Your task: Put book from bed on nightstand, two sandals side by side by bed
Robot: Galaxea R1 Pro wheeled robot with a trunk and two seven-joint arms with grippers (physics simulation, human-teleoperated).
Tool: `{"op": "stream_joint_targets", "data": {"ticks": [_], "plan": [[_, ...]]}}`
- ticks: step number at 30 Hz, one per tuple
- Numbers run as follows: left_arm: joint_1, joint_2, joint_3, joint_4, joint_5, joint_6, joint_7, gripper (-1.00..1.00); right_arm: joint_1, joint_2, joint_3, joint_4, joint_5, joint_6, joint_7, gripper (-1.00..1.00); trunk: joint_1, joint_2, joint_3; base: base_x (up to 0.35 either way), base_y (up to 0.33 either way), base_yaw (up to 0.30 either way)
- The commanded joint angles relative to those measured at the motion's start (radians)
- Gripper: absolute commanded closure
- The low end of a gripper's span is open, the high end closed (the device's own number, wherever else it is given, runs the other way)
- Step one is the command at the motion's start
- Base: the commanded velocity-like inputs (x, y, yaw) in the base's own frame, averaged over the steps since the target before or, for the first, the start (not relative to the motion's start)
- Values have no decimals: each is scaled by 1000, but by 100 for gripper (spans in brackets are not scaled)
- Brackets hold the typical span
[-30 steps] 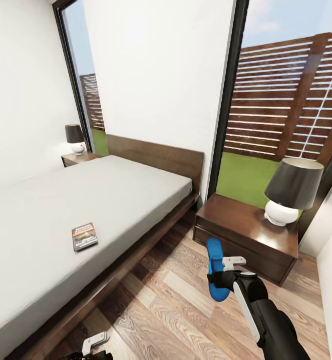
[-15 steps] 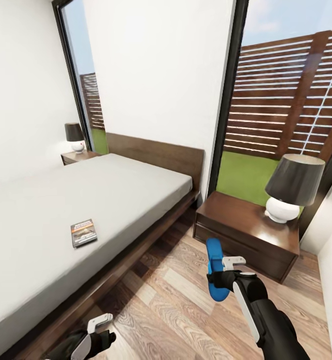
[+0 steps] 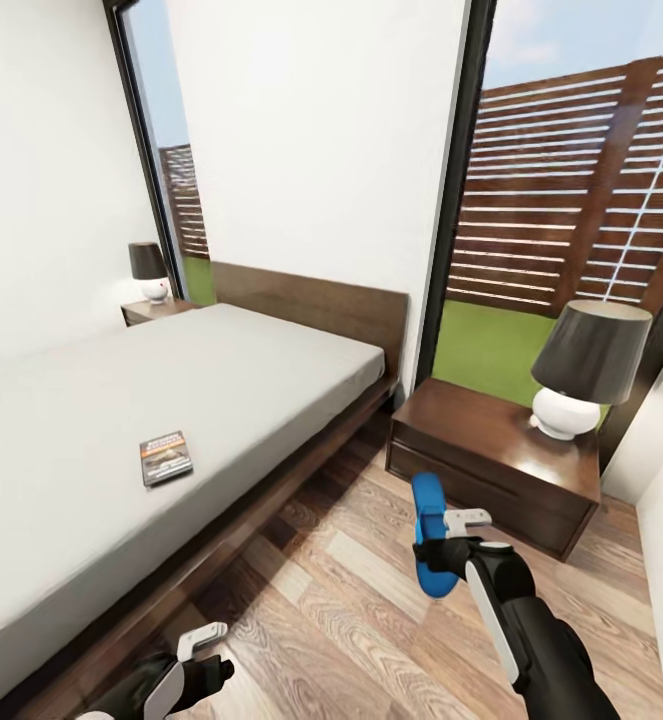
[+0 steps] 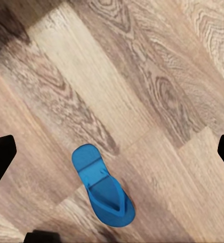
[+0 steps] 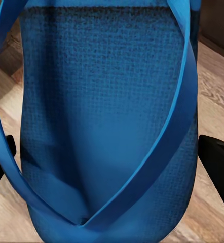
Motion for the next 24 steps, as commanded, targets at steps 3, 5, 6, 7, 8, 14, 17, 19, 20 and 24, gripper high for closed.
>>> {"op": "stream_joint_targets", "data": {"ticks": [3, 5, 6, 7, 8, 14, 17, 19, 20, 24], "plan": [[-1, 0, 0, -2, 4, 5, 0, -100, -1, 0, 0, -25, 0, 8, -1, 100, 11, -22, -10, 0, 0, 0], [-1, 0, 0, -2, 4, 5, -1, -100, -1, -1, -1, -33, 0, 11, -1, 100, 19, -36, -17, 0, 0, 0], [-1, 0, 0, -2, 5, 5, -1, -100, -1, -1, -1, -36, 0, 12, -1, 100, 23, -43, -20, 0, 0, 0], [-1, 0, 0, -2, 5, 5, -1, -100, 0, 0, -1, -38, 0, 13, -1, 100, 27, -50, -23, 0, 0, 0], [-1, -1, 0, -2, 5, 5, -1, -100, 0, 0, -1, -41, 0, 14, -1, 100, 31, -57, -26, 0, 0, 0], [-1, -1, 0, -4, 5, 6, -1, -100, 1, 0, 0, -67, 1, 18, -1, 100, 54, -99, -45, 0, 0, 0], [-2, -1, 0, -6, 6, 7, 1, -100, 1, 1, 0, -81, 2, 20, -1, 100, 65, -120, -54, 0, 0, 0], [-7, -1, 0, -8, 6, 9, 0, -100, 1, 1, 0, -90, 2, 21, -1, 100, 73, -134, -61, 0, 0, 0], [-11, -1, 0, -7, 6, 11, 0, -100, 1, 1, 0, -94, 3, 21, -1, 100, 77, -141, -64, 0, 0, 0], [-27, -2, 1, -4, 5, 19, -1, -100, 1, 1, 1, -105, 4, 22, -2, 100, 92, -169, -76, 0, 0, 0]]}}
